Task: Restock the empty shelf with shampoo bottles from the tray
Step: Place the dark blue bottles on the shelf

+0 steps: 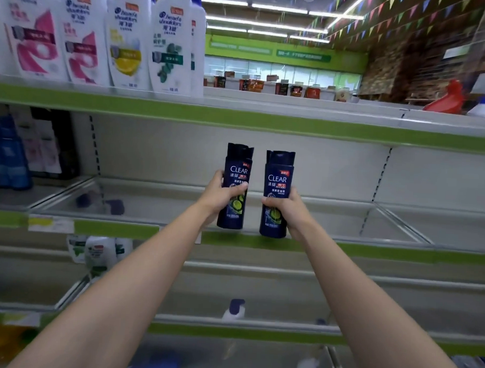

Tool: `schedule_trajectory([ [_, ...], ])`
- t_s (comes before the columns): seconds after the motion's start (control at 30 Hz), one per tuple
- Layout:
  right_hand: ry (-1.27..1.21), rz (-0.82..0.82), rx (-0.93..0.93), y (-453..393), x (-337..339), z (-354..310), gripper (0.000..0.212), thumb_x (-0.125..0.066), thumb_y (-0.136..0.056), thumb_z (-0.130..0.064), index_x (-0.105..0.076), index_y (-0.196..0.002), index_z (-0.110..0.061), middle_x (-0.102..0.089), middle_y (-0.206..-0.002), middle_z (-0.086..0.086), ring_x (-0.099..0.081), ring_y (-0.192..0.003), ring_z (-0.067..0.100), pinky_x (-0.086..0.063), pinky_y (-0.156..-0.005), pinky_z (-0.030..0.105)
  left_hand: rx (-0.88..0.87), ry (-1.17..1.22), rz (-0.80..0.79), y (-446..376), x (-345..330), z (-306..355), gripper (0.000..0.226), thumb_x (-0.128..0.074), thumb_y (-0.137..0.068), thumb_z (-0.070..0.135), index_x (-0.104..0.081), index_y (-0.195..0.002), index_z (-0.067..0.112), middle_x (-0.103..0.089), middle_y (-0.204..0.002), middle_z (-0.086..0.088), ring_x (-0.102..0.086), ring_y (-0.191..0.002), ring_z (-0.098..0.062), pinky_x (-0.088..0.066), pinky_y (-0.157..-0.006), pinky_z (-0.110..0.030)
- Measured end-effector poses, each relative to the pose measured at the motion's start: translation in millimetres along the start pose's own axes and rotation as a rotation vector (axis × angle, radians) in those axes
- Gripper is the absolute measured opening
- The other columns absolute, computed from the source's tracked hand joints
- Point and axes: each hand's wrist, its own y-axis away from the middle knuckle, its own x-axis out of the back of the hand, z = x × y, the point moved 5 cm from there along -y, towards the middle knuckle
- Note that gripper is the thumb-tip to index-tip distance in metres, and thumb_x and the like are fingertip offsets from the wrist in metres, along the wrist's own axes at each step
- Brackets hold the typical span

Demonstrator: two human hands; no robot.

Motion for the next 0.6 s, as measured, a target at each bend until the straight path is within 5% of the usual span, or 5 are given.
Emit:
schedule_trajectory([
  [0.23,-0.025,-0.024,-0.009,-79.0,1.1,20.4,0.051,-0.066,-0.079,0.005,-0.040,-0.117,-0.017,-0.058,-0.101,0.003,-0.057,-0.090,0.022,-0.045,-0.080,0.037,0.001,-0.018,0.094,-74.3,2.6,-24.7,0.047,-0.067,-0.082,0.004,-0.036,-0.116,0.017,-0.058,-0.116,-0.007,-0.055,-0.112,-0.028,-0.041,-0.101,-0.049],
  [0.6,0.015,-0.082,0.042,-134.5,0.3,35.7,0.061,-0.070,-0.079,-0.001,-0.034,-0.126,-0.012,-0.057,-0.113,0.006,-0.056,-0.101,0.020,-0.048,-0.081,0.033,-0.076,-0.263,-0.057,-140.6,-9.7,-35.3,0.062,-0.057,-0.092,0.016,-0.018,-0.141,0.014,-0.047,-0.134,-0.012,-0.047,-0.125,-0.028,-0.038,-0.106,-0.043],
])
